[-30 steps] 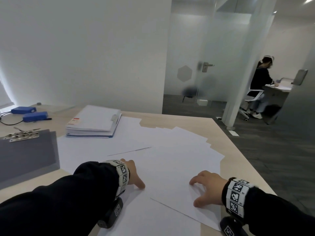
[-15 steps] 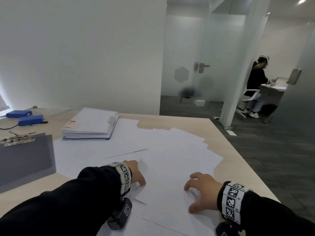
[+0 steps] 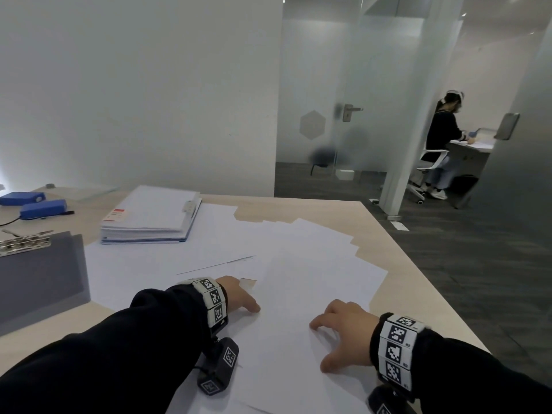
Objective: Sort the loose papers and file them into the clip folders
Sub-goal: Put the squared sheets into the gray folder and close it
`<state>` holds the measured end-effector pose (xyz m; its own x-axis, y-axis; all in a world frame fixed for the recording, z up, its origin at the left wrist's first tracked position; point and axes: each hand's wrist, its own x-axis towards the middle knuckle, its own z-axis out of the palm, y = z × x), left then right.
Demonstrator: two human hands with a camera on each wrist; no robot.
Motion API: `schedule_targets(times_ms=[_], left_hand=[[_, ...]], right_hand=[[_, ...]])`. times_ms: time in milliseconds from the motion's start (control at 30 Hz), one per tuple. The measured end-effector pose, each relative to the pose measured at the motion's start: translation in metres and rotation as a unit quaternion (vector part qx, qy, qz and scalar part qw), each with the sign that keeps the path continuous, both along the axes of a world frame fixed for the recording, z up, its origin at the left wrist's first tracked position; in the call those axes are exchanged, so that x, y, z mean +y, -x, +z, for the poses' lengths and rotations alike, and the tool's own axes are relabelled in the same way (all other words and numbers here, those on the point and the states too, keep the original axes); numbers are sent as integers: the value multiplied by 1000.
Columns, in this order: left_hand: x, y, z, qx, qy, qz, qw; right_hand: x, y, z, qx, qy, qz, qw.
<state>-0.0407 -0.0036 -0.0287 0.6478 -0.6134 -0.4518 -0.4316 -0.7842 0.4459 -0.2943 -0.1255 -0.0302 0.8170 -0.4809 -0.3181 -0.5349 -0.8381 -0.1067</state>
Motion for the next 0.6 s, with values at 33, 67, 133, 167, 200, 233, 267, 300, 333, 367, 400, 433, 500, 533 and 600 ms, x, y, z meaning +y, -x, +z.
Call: schedule_targets(times_ms=[33,67,133,167,200,233,267,300,333,367,400,433,500,533,600], left_hand=[[-1,0,1,2,14,3,1000],[0,2,2,0,26,4,1000],[-1,6,3,-10,35,10,999],[-2,7,3,-12,35,11,999],[-2,9,2,-15,33,10,999],[-4,10,1,-17,25,11,999],[-5,12,-1,-20,14,8,1000],[-7,13,-3,-19,2,7,1000],[-8,15,-4,-20,0,0,1000],[-9,17,-4,-24,-4,-5,1000],[-11,19,-3,-27,-5,-9,1000],[-13,20,-2,-27,-7,-12,1000],[-17,21,0,-19,-4,-16,1000],[-18,21,1,-18,3,-16,1000],[-19,21,2,-14,21,-6,1000]], right_hand=[[3,-2,-1,0,-4,7,1000],[6,-4,-2,-1,-6,13,1000],[9,-7,-2,-4,-7,17,1000],[10,-8,-2,-7,-4,15,1000],[11,-8,-2,-9,0,8,1000],[11,-7,-1,-10,3,-2,1000],[10,-7,-1,-7,3,-14,1000],[9,-6,1,0,1,-28,1000],[8,-5,2,8,-1,-37,999],[7,-4,3,15,-1,-40,999],[6,-3,3,19,0,-40,999],[5,-2,4,23,2,-40,999],[3,0,4,25,7,-41,999],[3,1,3,25,8,-41,999],[2,2,3,26,6,-44,999]])
